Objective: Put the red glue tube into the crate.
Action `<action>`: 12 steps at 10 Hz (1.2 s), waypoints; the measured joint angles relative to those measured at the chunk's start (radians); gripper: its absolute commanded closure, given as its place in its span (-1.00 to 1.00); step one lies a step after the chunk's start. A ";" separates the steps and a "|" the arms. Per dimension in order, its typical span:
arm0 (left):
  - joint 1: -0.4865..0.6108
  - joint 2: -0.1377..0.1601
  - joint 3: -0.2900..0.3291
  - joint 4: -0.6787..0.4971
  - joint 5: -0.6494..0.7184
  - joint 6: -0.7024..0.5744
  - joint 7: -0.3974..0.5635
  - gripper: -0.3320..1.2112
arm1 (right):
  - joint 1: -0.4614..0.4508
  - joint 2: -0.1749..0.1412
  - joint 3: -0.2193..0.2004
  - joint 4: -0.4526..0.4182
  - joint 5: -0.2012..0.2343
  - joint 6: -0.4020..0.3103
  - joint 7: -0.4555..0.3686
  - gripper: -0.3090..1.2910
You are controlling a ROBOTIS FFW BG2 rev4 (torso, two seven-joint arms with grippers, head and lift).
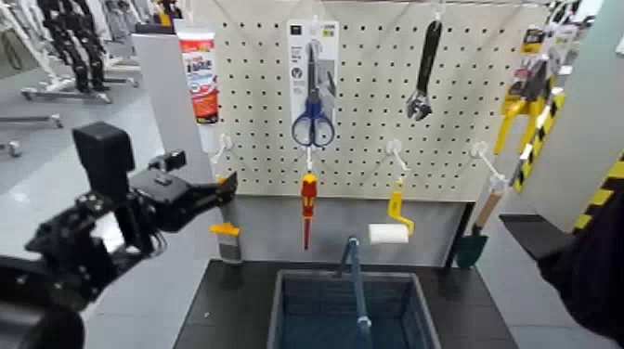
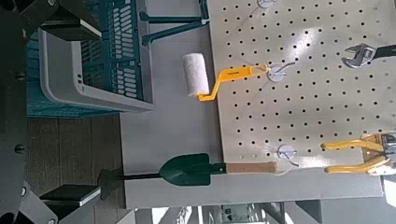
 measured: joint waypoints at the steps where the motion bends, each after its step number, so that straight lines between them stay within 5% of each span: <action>1: -0.030 0.003 0.016 0.001 0.005 0.024 -0.019 -0.34 | -0.001 0.000 0.000 0.001 -0.002 -0.002 0.001 -0.44; 6: -0.179 0.058 0.099 0.040 0.077 0.101 -0.078 -0.33 | -0.006 0.000 0.002 0.005 -0.007 -0.003 0.009 -0.44; 8: -0.257 0.090 0.086 0.134 0.111 0.099 -0.147 -0.32 | -0.011 0.000 0.003 0.008 -0.013 -0.003 0.017 -0.44; 12: -0.394 0.094 0.031 0.319 0.100 0.034 -0.308 -0.31 | -0.018 0.000 0.004 0.015 -0.021 -0.003 0.027 -0.44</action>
